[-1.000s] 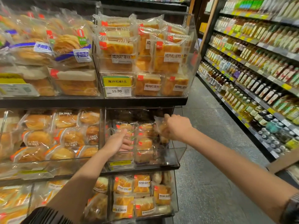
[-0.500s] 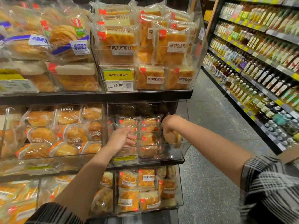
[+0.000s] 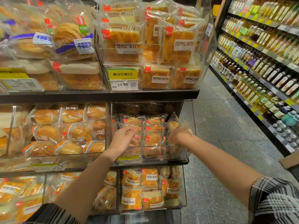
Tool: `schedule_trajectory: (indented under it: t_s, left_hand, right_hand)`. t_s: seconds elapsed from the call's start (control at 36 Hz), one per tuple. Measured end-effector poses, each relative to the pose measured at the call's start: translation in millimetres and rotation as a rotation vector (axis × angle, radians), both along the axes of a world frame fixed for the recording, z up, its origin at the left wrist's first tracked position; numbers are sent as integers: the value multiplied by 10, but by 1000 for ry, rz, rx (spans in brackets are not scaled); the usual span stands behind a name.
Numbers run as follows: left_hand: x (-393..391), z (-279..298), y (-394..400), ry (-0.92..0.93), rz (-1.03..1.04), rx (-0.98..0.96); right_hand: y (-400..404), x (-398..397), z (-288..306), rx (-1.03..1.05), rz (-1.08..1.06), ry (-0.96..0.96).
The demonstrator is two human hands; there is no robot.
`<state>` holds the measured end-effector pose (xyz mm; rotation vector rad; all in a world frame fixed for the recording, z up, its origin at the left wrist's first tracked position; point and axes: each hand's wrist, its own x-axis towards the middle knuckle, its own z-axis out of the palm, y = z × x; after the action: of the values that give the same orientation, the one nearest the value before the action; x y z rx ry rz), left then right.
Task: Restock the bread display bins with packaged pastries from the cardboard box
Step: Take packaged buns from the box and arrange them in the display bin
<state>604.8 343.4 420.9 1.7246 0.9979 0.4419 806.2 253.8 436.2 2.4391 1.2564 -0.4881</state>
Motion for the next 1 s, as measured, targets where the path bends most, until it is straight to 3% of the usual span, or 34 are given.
schedule_trajectory:
  t_s: [0.11, 0.19, 0.33, 0.42, 0.5, 0.61, 0.78, 1.0]
  left_hand:
    - [-146, 102, -1, -69, -177, 10]
    - [-359, 220, -43, 20, -356, 77]
    - [-831, 407, -157, 22, -382, 32]
    - [-1197, 509, -242, 39, -390, 29]
    - [-1695, 586, -351, 150, -376, 79]
    - [-2479, 561, -546, 297, -351, 146]
    - [-3772, 320, -928, 350, -240, 106]
    - [-5288, -456, -1584, 280, 57, 26]
  right_hand:
    - [-99, -93, 379, -46, -33, 131]
    - [-121, -166, 546, -25, 25, 9]
    - [-158, -492, 677, 247, 140, -109]
    - [-158, -851, 730, 401, 169, 69]
    - [-169, -1354, 725, 467, 207, 303]
    - [-240, -2179, 691, 515, 294, 424]
    - [-387, -3371, 409, 524, 371, 628]
    - [-682, -4812, -451, 309, 422, 692]
